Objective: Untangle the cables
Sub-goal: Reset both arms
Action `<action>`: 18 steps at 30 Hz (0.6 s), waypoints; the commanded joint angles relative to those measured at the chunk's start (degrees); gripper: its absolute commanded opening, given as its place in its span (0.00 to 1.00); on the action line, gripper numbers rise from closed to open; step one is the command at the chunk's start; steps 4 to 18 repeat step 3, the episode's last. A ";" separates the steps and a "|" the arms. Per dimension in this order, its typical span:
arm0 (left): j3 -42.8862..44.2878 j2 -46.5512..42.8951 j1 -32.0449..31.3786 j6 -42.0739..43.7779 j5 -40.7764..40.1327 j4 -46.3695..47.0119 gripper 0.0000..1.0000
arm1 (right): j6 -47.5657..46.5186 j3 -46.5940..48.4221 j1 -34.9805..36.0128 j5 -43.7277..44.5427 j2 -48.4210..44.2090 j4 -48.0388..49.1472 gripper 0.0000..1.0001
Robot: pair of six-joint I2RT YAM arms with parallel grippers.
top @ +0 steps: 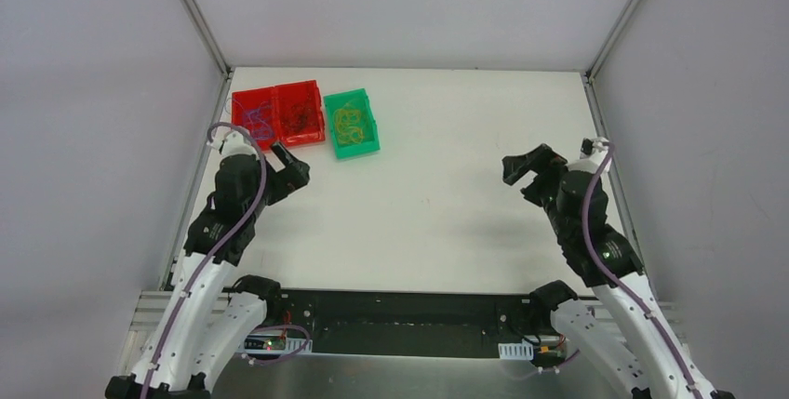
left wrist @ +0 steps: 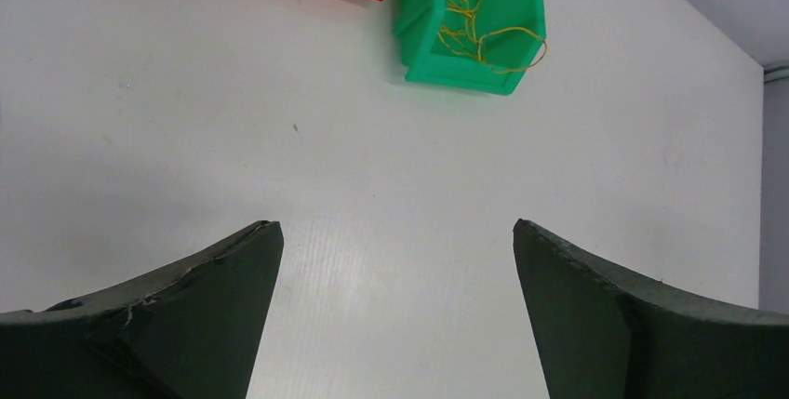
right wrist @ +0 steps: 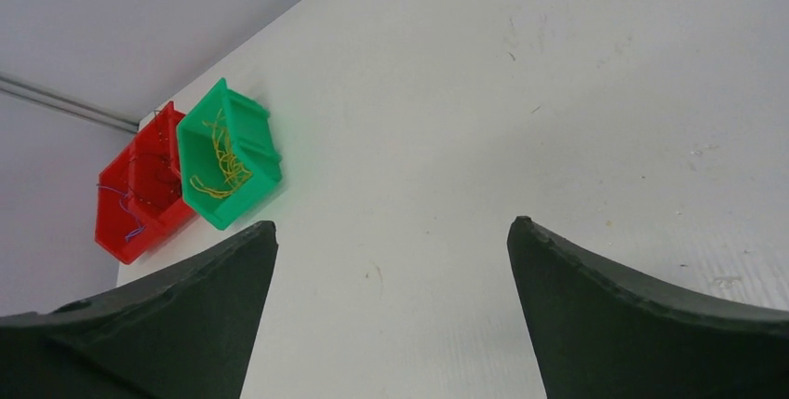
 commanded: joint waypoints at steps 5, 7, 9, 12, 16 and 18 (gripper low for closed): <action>-0.20 -0.94 -0.54 -1.69 -0.30 3.49 0.99 | -1.26 -0.34 -0.24 5.80 -0.54 -0.29 0.99; -0.20 -0.94 -0.54 -1.69 -0.30 3.49 0.99 | -1.26 -0.34 -0.24 5.80 -0.54 -0.29 0.99; -0.20 -0.94 -0.54 -1.69 -0.30 3.49 0.99 | -1.26 -0.34 -0.24 5.80 -0.54 -0.29 0.99; -0.20 -0.94 -0.54 -1.69 -0.30 3.49 0.99 | -1.26 -0.34 -0.24 5.80 -0.54 -0.29 0.99; -0.20 -0.94 -0.54 -1.69 -0.30 3.49 0.99 | -1.26 -0.34 -0.24 5.80 -0.54 -0.29 0.99; -0.20 -0.94 -0.54 -1.69 -0.30 3.49 0.99 | -1.26 -0.34 -0.24 5.80 -0.54 -0.29 0.99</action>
